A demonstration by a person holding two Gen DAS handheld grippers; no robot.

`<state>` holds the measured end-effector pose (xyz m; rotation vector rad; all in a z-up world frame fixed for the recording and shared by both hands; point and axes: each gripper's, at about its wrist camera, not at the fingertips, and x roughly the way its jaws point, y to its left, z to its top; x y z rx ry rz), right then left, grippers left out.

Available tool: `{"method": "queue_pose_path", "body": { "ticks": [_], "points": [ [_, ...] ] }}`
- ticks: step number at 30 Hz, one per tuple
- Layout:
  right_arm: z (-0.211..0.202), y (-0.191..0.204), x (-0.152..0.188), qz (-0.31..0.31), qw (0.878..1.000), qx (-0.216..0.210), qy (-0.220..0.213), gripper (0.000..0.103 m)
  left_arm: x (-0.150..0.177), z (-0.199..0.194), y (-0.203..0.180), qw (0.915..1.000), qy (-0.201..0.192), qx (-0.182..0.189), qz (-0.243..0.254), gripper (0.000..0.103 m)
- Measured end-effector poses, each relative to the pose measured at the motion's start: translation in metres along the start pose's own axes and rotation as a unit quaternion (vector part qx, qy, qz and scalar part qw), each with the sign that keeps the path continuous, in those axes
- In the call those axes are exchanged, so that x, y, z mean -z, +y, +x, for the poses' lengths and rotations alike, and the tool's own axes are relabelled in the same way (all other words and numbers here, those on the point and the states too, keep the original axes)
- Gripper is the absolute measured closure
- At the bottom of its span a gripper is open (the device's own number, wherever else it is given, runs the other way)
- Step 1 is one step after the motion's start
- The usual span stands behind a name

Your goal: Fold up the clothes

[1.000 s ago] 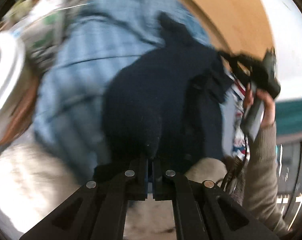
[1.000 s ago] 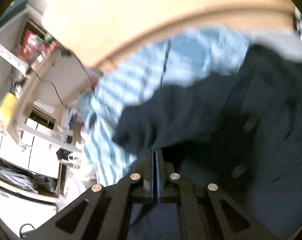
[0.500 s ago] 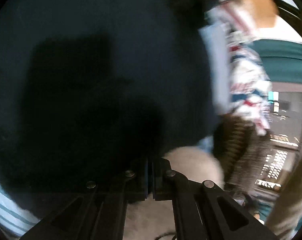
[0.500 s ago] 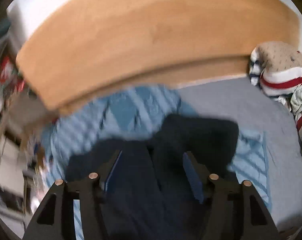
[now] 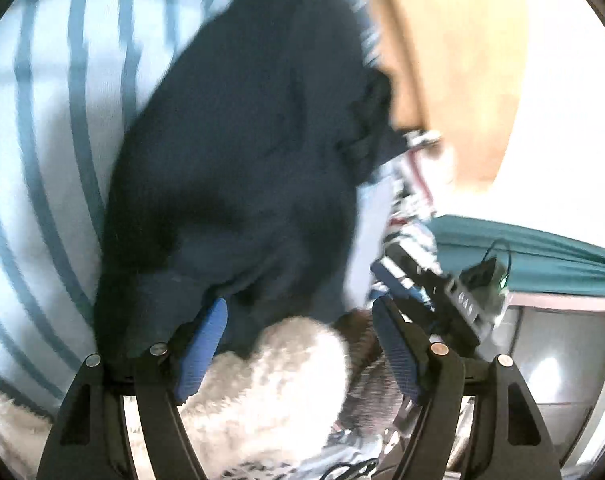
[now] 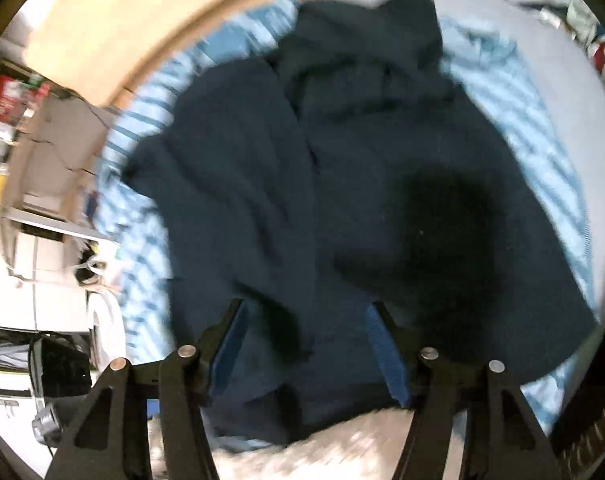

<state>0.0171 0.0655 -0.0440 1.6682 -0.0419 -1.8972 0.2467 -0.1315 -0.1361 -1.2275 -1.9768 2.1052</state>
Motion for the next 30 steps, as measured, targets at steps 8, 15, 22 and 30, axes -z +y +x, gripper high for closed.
{"method": "queue_pose_path", "body": {
  "ticks": [8, 15, 22, 30],
  "points": [
    [-0.175, 0.104, -0.003, -0.024, 0.987, -0.07, -0.144, 0.04, -0.008, -0.108, -0.106, 0.9913, -0.083, 0.053, 0.087, 0.09],
    [-0.194, 0.141, -0.035, -0.072, 0.979, 0.015, -0.193, 0.03, -0.037, -0.091, -0.112, 0.9839, -0.112, -0.076, 0.117, 0.071],
    [0.014, 0.034, -0.013, -0.011, 0.999, 0.018, -0.049, 0.055, -0.056, 0.016, -0.002, 0.967, -0.025, -0.223, 0.12, 0.051],
    [0.129, -0.004, -0.062, 0.003, 1.0, 0.01, -0.025, 0.047, -0.075, 0.069, 0.063, 0.96, 0.015, -0.247, 0.13, 0.087]
  ]
}}
